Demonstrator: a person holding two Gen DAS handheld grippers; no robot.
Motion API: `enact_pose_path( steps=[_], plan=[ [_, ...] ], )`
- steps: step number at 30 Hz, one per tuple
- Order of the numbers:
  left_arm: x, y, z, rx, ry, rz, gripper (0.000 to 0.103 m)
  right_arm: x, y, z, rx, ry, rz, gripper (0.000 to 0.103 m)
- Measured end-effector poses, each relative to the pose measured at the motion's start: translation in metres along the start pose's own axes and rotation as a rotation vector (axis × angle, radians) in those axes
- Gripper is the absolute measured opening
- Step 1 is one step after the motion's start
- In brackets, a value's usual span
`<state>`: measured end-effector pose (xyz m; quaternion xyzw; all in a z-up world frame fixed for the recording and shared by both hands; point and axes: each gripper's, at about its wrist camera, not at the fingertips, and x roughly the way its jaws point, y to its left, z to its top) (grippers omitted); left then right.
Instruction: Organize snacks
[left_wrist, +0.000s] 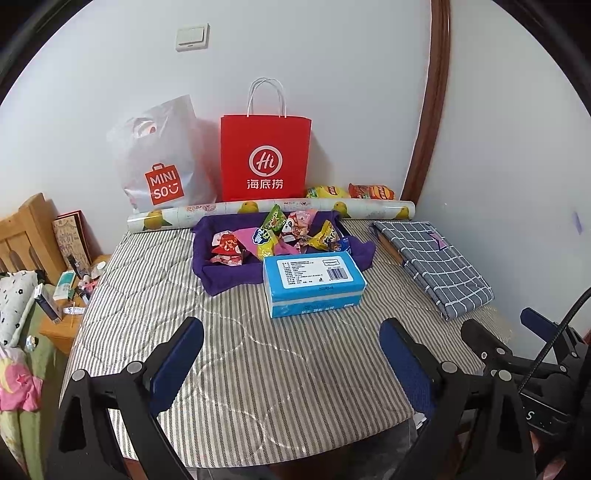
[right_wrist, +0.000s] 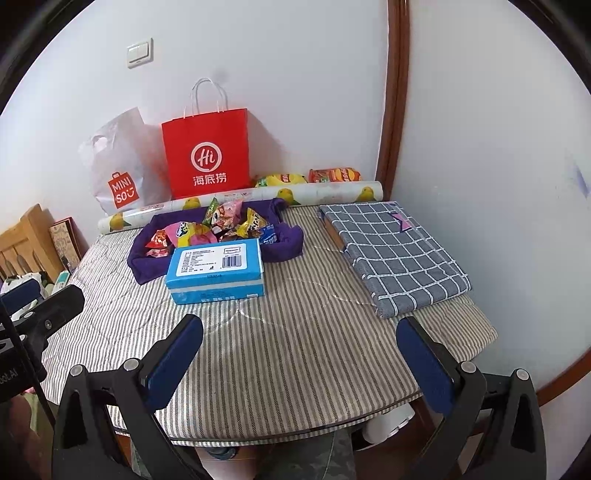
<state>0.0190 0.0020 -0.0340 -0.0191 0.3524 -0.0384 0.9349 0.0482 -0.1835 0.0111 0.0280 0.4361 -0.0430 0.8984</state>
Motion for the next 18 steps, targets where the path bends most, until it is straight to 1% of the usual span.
enact_pose_path(
  steps=[18],
  plan=[
    [0.0034,0.0060,-0.0014,-0.015,0.013,-0.005,0.096,-0.0002,0.0034,-0.0026,-0.005,-0.001,0.000,0.103]
  ],
)
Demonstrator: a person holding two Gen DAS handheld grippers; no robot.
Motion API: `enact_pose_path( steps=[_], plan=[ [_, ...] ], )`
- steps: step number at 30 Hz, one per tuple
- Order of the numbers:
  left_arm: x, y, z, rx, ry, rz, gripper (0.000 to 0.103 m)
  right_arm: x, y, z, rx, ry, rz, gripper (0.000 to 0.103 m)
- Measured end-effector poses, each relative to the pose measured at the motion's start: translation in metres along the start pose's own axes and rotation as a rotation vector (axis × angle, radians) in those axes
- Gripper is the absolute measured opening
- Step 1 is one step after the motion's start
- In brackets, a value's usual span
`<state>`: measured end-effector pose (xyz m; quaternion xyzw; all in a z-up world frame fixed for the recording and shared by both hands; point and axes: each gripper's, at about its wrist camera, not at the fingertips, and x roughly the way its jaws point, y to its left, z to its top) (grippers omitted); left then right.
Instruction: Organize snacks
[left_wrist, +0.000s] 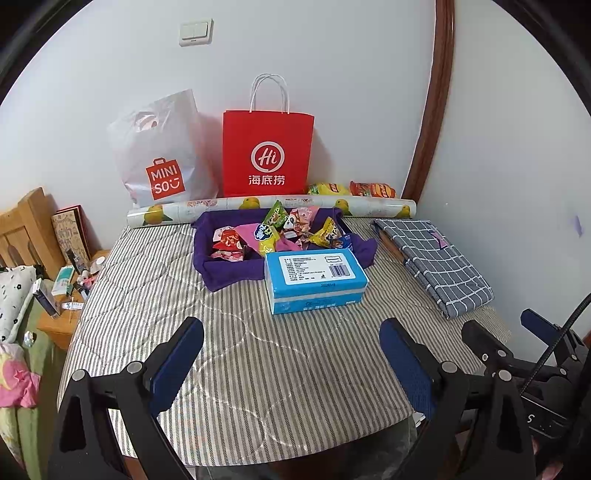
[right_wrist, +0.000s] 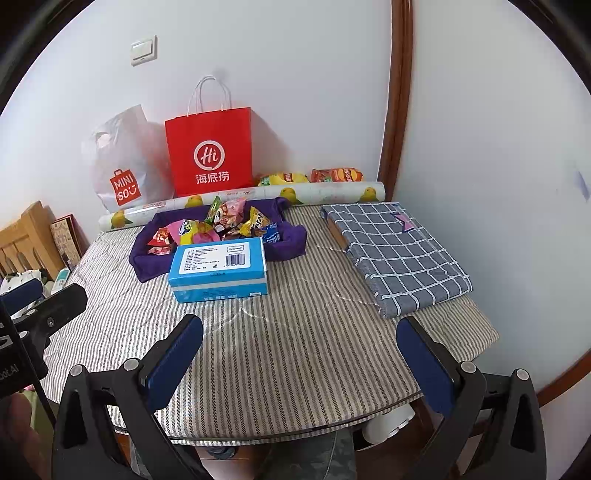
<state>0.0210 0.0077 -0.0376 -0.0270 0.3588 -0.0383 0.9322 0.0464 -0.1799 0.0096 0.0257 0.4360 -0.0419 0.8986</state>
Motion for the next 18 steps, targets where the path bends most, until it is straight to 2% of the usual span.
enact_pose_path(
  steps=[18],
  plan=[
    [-0.0001,0.0008,-0.0002,0.000,0.003,0.000,0.096,-0.0003,-0.0038,-0.0008,0.007,-0.003,0.004,0.103]
  ],
)
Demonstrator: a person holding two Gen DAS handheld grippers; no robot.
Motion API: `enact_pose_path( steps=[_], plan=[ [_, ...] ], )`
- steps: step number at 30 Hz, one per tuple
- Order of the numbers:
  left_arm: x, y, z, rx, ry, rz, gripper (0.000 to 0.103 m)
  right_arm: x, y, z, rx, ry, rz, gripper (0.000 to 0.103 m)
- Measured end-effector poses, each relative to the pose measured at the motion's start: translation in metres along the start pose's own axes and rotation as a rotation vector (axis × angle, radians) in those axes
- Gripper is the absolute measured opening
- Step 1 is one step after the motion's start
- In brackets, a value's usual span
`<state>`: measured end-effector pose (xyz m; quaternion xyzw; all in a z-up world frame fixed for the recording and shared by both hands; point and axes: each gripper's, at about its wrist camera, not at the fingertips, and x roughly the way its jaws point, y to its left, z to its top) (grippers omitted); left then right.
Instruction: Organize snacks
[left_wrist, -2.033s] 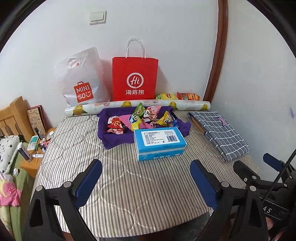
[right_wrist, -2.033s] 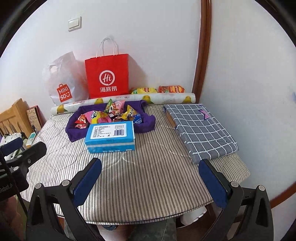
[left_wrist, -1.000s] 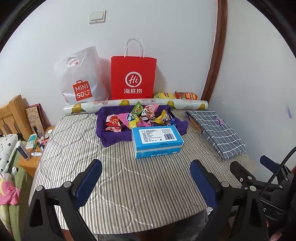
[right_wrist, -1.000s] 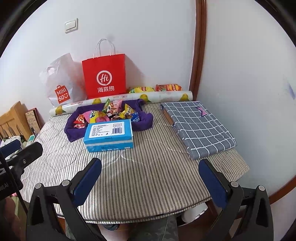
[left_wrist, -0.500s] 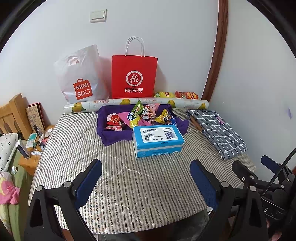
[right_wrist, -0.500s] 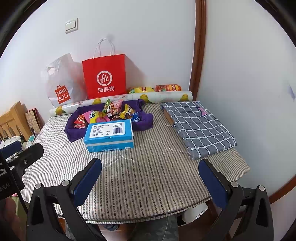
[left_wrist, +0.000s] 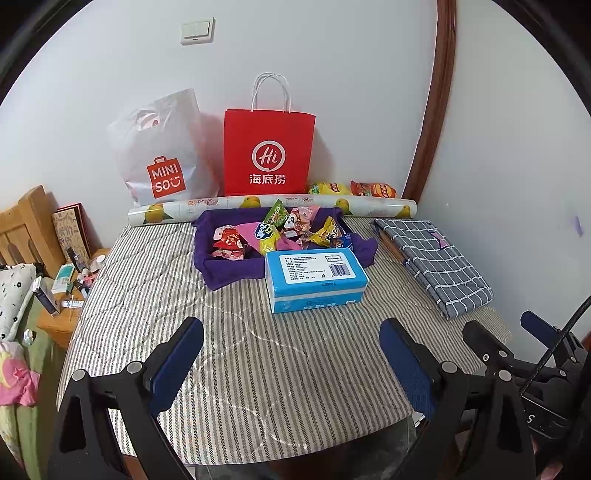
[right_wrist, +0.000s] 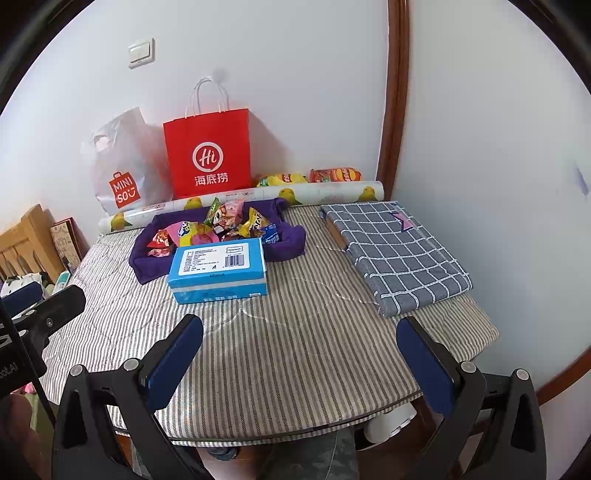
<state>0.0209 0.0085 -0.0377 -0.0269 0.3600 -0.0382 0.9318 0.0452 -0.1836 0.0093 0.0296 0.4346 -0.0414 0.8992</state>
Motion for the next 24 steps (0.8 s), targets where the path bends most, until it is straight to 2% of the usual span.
enact_pose_path(
  steps=[24],
  plan=[
    [0.0009,-0.0038,-0.0010,0.008,0.006,-0.002,0.096,-0.0035,-0.0013,-0.0015,0.010,-0.008,0.002,0.103]
  ],
)
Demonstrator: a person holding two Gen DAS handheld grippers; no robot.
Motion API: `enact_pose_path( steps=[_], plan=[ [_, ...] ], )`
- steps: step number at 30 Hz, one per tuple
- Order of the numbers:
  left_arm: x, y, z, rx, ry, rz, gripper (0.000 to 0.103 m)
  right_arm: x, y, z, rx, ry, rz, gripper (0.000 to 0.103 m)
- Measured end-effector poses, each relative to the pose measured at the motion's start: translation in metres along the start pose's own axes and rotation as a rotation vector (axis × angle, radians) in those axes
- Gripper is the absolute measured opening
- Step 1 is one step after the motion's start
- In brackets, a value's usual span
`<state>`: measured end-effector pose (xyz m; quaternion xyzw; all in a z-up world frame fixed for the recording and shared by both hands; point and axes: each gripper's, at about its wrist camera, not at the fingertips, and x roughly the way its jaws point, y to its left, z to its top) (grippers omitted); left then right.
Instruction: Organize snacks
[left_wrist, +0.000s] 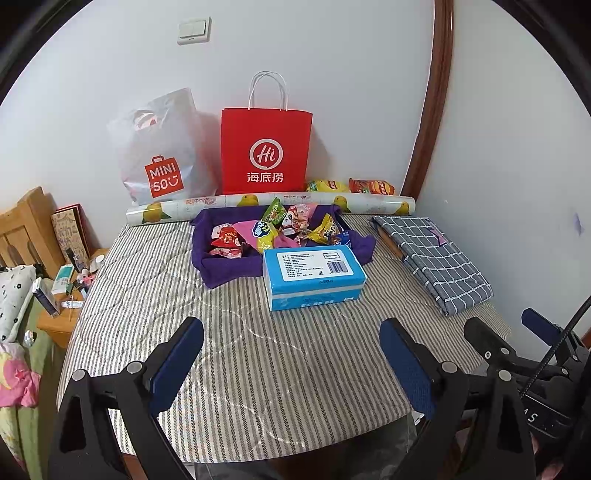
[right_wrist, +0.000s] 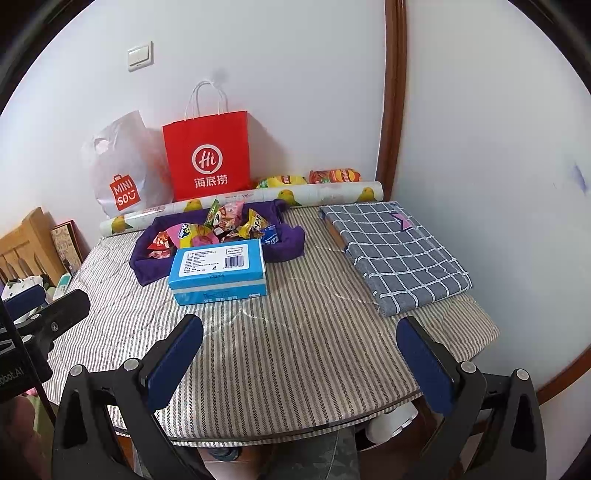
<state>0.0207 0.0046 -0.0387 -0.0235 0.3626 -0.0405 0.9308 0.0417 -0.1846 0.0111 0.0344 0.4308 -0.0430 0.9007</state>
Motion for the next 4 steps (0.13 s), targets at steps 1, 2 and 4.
enact_pose_path(
  steps=[1,2,4],
  plan=[
    [0.0001,0.0000,-0.0001,0.001,-0.001,0.000,0.096,-0.0001,-0.0001,-0.0001,0.000,-0.001,0.000,0.103],
    [-0.0002,-0.0002,0.0000,0.001,-0.001,0.003,0.096,-0.0006,0.0000,-0.0003,0.001,-0.003,0.001,0.103],
    [-0.0003,-0.0011,-0.0005,0.010,-0.006,0.008,0.096,-0.0006,0.0001,-0.0002,0.002,-0.005,0.004,0.103]
  ],
)
